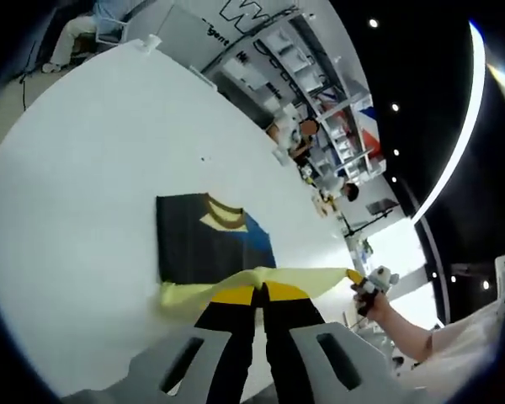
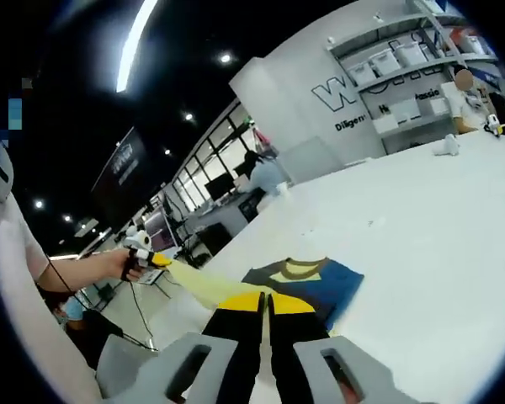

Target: Fold the garment on the visible template until the final outline fits inside the template.

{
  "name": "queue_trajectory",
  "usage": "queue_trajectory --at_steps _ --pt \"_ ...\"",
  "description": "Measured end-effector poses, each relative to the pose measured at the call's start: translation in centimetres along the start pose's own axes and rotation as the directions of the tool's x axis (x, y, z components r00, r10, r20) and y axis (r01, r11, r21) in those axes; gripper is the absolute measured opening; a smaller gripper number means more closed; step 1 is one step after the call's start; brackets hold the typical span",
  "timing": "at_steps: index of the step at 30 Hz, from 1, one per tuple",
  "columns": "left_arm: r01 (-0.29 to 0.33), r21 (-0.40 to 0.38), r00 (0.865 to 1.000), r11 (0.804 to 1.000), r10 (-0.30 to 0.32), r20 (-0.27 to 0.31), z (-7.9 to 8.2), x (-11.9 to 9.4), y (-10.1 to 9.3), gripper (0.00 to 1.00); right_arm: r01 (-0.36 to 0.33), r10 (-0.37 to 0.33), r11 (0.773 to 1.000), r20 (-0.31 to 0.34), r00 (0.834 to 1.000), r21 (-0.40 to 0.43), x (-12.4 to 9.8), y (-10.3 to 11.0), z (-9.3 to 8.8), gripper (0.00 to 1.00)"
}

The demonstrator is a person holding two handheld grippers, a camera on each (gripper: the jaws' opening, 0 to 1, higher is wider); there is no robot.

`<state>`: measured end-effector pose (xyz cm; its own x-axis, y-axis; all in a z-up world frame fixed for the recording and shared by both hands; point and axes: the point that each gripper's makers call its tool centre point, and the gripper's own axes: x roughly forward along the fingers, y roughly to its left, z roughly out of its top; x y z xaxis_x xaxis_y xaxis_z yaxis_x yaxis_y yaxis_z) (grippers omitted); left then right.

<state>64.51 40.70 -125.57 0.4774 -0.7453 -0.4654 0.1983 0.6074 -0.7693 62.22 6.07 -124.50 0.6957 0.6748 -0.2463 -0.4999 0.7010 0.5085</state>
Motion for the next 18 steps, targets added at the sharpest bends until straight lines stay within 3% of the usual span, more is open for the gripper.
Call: queue_trajectory --at_steps 10,18 --pt "-0.035 -0.044 0.999 0.998 0.035 -0.014 5.7 4.8 3.3 0.09 0.042 -0.043 0.999 0.01 0.999 0.007 5.1 -4.6 2.4 0.0" --pt "-0.087 -0.073 0.995 0.994 0.083 -0.054 8.4 8.7 6.6 0.09 0.079 -0.078 0.997 -0.037 0.996 0.026 9.7 -8.7 2.7 0.0"
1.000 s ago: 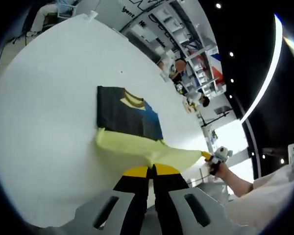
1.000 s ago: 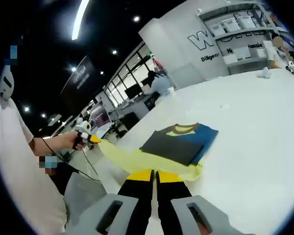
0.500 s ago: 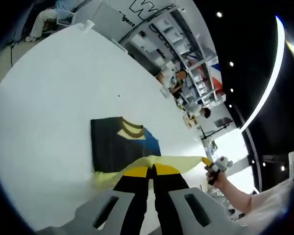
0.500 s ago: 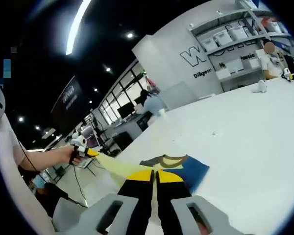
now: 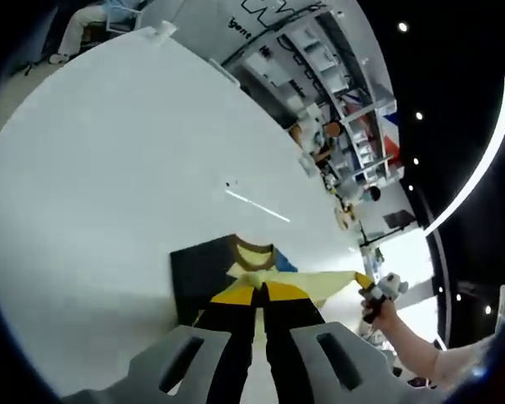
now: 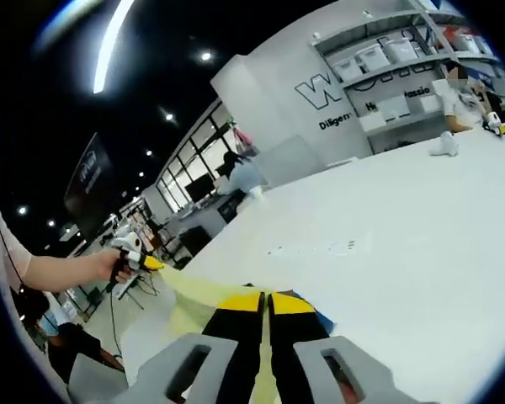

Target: Fold the garment on the visible template until the final outline fits inside the template.

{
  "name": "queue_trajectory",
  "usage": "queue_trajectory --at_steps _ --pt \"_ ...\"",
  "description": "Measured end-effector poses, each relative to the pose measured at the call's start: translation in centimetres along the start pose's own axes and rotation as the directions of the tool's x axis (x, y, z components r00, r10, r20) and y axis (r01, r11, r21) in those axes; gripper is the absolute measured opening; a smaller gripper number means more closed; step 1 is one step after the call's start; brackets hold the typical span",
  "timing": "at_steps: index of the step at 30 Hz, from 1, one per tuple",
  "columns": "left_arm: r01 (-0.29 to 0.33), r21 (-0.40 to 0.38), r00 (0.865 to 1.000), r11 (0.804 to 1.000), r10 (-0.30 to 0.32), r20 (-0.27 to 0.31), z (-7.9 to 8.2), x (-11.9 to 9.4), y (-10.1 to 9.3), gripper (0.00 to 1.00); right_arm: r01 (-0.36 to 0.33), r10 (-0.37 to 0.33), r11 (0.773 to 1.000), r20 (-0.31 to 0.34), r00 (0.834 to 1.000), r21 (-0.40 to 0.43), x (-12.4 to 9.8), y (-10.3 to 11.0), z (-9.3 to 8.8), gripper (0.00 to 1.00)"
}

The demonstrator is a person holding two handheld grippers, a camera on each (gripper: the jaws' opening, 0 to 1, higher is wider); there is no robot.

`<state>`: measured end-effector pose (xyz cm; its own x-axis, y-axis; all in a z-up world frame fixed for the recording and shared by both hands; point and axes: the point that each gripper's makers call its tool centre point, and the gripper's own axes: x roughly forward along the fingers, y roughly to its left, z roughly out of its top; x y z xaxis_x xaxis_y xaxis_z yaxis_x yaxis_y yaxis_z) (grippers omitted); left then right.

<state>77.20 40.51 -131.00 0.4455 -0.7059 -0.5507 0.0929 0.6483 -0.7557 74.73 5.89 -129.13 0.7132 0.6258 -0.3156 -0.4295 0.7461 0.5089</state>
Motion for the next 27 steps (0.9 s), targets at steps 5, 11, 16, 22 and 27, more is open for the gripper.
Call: queue_trajectory --at_steps 5,11,16,22,27 --pt "-0.042 -0.033 0.999 0.999 0.041 -0.023 1.3 2.6 2.1 0.09 0.037 -0.036 0.999 -0.045 0.998 0.017 2.6 -2.8 -0.9 0.0" --pt "-0.072 -0.103 0.997 0.992 0.068 -0.044 1.8 4.9 4.4 0.09 0.083 -0.078 0.996 -0.098 0.992 0.038 4.6 -5.3 -2.3 0.0" --pt "-0.076 -0.164 0.997 0.984 0.072 -0.029 2.4 6.0 5.7 0.09 0.101 -0.094 0.993 -0.118 0.989 0.055 5.8 -6.3 -2.6 0.0" --pt "-0.091 -0.194 0.996 0.977 0.089 -0.021 2.6 7.1 6.6 0.09 0.127 -0.116 0.989 -0.14 0.983 0.07 7.3 -7.3 -3.1 0.0" --pt "-0.156 -0.187 0.984 0.97 0.169 0.054 3.8 7.2 8.4 0.09 0.165 -0.154 0.985 -0.154 0.976 0.058 8.2 -8.1 -3.6 0.0"
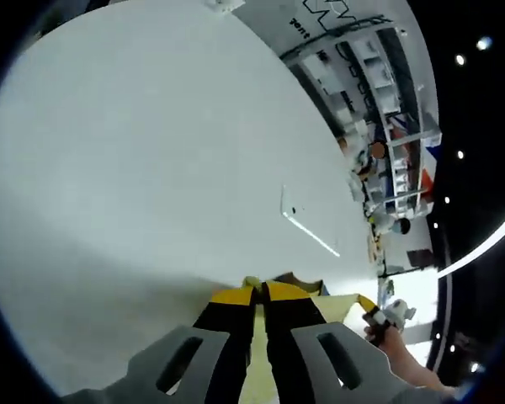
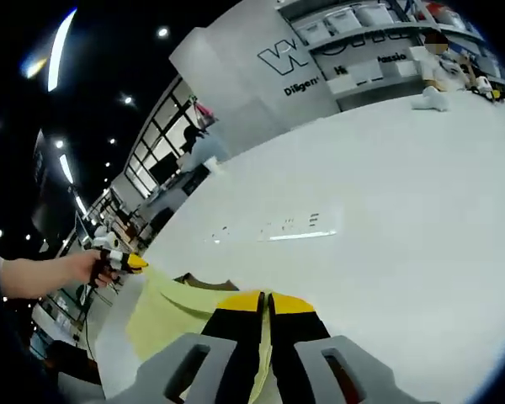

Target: Fold the garment on the visible template until the final outline fits inside the template.

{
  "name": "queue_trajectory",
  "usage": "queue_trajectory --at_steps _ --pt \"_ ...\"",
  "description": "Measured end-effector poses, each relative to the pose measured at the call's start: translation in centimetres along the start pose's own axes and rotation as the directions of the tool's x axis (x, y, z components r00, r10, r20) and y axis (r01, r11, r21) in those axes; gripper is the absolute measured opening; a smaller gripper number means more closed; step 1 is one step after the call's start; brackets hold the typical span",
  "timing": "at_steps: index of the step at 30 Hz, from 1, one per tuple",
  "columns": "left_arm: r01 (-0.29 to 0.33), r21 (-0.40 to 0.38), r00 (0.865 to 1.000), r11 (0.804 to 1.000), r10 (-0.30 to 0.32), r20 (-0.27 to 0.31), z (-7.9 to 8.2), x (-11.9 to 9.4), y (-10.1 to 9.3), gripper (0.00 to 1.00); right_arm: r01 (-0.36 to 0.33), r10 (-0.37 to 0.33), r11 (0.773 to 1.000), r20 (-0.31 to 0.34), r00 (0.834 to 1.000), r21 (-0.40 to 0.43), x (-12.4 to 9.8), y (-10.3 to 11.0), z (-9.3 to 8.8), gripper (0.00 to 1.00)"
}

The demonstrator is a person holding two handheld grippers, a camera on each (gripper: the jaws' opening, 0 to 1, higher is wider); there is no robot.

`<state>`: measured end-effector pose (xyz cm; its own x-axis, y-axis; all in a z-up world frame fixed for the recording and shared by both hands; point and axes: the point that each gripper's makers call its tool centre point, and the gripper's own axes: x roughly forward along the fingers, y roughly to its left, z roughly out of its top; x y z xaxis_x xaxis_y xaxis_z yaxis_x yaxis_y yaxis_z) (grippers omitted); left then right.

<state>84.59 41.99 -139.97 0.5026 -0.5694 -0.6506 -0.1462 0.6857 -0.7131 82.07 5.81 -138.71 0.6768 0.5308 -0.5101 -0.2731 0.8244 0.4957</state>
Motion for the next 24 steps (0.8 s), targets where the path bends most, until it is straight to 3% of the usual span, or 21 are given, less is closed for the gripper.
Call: queue_trajectory --at_steps 1,3,4,5,8,9,10,11,14,16,18,21,24 --pt "-0.005 -0.012 1.0 1.0 0.005 0.005 0.1 -0.1 0.1 0.08 0.054 -0.054 0.999 -0.003 0.999 -0.005 0.0 -1.0 -0.2 0.0" --pt "-0.004 -0.035 0.999 0.999 0.005 0.043 0.9 -0.4 0.3 0.04 0.043 -0.043 0.999 0.028 0.999 0.017 -0.1 -0.9 0.3 0.06" --pt "-0.007 -0.026 0.997 1.0 0.009 0.075 1.5 -0.6 0.3 0.04 0.017 -0.018 1.0 0.083 0.996 0.022 0.0 -0.4 1.3 0.08" --pt "0.007 -0.02 0.998 1.0 -0.006 0.065 1.5 -0.7 0.1 0.03 0.004 -0.006 1.0 0.073 0.997 0.025 -0.2 -0.1 1.3 0.08" --pt "0.079 0.016 0.996 0.997 -0.078 -0.03 -0.6 -0.8 -1.4 0.02 0.016 -0.016 1.0 0.033 0.999 0.016 -0.4 0.1 0.9 0.01" --pt "0.092 0.029 0.994 0.995 -0.09 -0.065 -1.4 -0.9 -1.8 0.0 -0.001 0.001 1.0 0.023 1.0 0.018 -0.4 0.6 0.8 0.0" --pt "0.109 0.093 0.992 0.99 -0.102 -0.076 -2.0 -0.8 -2.3 0.01 -0.04 0.04 0.998 0.012 0.999 -0.045 -0.5 1.4 0.4 0.0" --pt "0.12 0.135 0.989 0.984 -0.107 -0.097 -2.6 -0.8 -2.5 0.01 -0.049 0.049 0.997 -0.016 0.999 -0.057 -0.5 1.8 -0.1 0.0" --pt "0.154 0.147 0.971 0.977 -0.122 -0.205 -5.6 -0.6 -3.1 0.01 -0.122 0.109 0.985 -0.111 0.988 -0.121 -0.3 3.4 -2.4 0.0" --pt "0.139 0.23 0.969 0.963 -0.085 -0.232 -6.6 -0.4 -2.5 0.0 -0.132 0.109 0.98 -0.156 0.982 -0.146 -0.1 3.6 -3.5 0.0" --pt "0.13 0.237 0.966 0.963 -0.069 -0.25 -7.2 -0.2 -2.2 0.0 -0.148 0.12 0.977 -0.178 0.977 -0.153 0.1 3.8 -4.2 0.0" --pt "0.122 0.298 0.96 0.947 -0.037 -0.276 -7.8 0.0 -1.5 0.0 -0.174 0.127 0.964 -0.225 0.966 -0.202 0.4 4.0 -5.1 0.0" --pt "0.104 0.316 0.965 0.943 -0.018 -0.262 -7.2 0.5 -0.9 0.0 -0.149 0.101 0.967 -0.226 0.969 -0.206 0.9 3.2 -5.1 0.0"
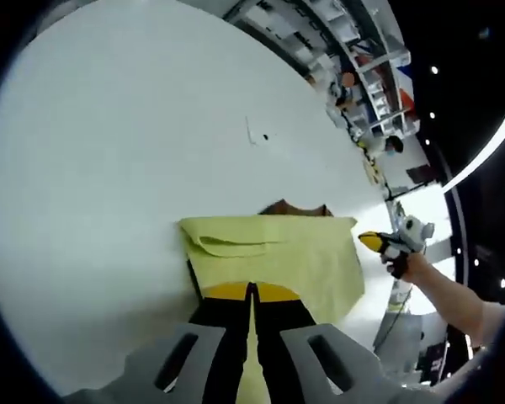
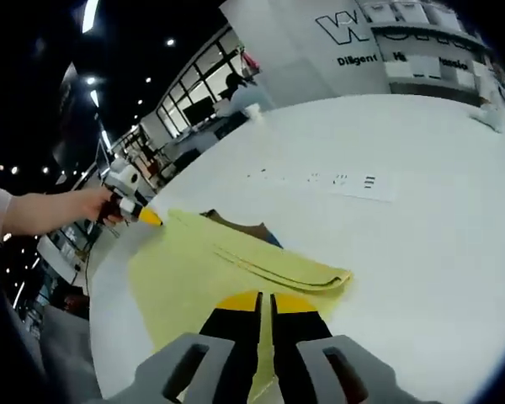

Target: Fold the garment on the visible template until the final outline fits inside the template.

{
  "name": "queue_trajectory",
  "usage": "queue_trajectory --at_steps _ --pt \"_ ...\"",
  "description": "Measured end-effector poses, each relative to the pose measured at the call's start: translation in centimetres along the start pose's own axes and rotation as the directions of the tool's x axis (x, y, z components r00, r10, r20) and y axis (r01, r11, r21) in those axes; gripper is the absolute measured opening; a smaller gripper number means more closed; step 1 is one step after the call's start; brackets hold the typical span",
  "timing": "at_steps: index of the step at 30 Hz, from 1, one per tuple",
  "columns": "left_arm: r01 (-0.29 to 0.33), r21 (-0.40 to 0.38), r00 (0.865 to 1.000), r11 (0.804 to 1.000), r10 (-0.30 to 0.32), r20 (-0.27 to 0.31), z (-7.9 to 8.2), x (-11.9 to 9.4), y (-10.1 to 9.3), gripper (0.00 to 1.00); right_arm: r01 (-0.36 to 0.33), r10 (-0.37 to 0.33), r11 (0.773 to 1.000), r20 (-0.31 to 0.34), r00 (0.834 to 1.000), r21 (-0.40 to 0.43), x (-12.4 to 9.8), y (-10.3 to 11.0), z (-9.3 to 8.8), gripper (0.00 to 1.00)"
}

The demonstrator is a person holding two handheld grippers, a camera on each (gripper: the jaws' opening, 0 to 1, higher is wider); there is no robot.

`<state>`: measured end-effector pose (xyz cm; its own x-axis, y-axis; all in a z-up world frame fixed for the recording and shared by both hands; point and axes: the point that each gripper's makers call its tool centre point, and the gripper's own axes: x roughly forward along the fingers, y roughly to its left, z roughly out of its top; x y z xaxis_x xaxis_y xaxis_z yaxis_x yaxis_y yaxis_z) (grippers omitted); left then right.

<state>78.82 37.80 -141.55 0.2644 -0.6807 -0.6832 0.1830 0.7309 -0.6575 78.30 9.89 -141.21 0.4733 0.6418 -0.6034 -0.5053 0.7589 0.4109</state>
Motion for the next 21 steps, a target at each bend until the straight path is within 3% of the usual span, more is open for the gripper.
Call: queue_trajectory --at_steps 6,13,15,18,20,21 --pt "-0.035 -0.005 0.999 0.999 0.035 0.001 0.7 0.9 1.5 0.0 0.032 -0.033 0.999 -0.043 0.999 -0.009 0.7 -1.7 -0.7 0.0" --pt "-0.041 0.015 0.998 0.999 0.04 0.04 2.7 1.4 1.8 0.0 0.035 -0.037 0.999 -0.058 0.998 -0.025 1.7 -2.5 -0.3 0.0" --pt "-0.051 0.046 0.991 0.998 0.044 0.129 4.8 1.3 1.9 0.0 0.054 -0.055 0.998 -0.032 0.998 -0.031 1.9 -3.2 0.7 0.0" --pt "-0.073 0.028 0.959 0.997 0.062 0.278 8.0 0.4 2.2 0.0 0.082 -0.081 0.997 0.104 0.991 -0.013 1.8 -3.9 3.7 0.0" --pt "-0.098 0.061 0.942 0.993 0.073 0.329 9.1 -0.2 2.4 0.0 0.105 -0.106 0.994 0.126 0.986 0.011 1.6 -4.4 4.4 0.05" --pt "-0.102 0.065 0.942 0.993 0.075 0.328 9.3 -0.2 2.5 0.0 0.106 -0.105 0.994 0.114 0.988 0.001 1.7 -4.4 4.3 0.06"
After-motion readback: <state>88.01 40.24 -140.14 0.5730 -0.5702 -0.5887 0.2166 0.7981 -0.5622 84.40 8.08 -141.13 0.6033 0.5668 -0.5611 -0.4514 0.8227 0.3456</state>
